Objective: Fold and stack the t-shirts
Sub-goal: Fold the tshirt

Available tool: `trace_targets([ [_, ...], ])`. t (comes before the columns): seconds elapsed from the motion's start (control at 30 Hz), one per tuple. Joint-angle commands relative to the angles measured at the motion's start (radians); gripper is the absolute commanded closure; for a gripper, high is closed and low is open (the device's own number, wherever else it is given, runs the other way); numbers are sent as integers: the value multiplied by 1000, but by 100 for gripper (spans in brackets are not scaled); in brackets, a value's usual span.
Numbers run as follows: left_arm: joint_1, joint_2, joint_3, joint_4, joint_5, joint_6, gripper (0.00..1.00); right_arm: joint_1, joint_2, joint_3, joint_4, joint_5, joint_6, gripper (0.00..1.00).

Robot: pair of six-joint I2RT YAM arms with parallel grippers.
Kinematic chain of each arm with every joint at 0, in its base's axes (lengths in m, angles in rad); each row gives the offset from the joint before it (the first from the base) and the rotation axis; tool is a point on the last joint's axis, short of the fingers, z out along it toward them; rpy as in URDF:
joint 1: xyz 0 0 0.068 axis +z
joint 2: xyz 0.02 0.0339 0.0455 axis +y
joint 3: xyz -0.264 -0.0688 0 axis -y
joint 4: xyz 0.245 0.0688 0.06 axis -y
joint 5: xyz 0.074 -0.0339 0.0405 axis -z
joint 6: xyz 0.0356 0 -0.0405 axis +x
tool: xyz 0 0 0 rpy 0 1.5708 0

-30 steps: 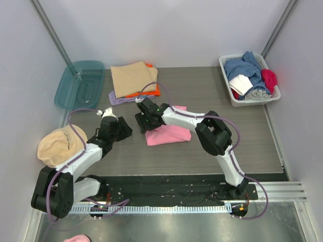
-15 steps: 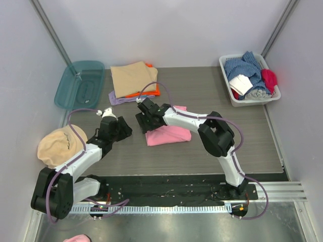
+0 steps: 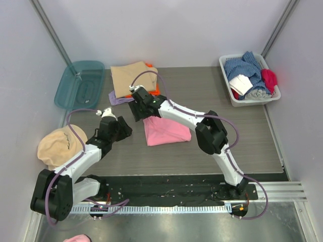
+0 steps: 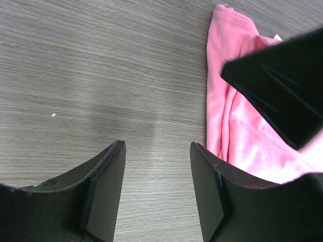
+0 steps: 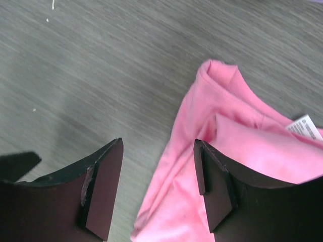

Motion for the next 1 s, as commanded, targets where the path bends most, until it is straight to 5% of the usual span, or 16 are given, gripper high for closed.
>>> trace_targets([
  [0.0, 6, -30, -5, -1, 7, -15, 42, -14, 82, 123, -23, 44, -30, 34],
  [0.43, 6, -43, -37, 10, 13, -23, 42, -24, 136, 123, -14, 80, -35, 34],
  [0.97, 5, 56, -20, 114, 73, -41, 42, -34, 10, -90, 29, 100, -23, 35],
])
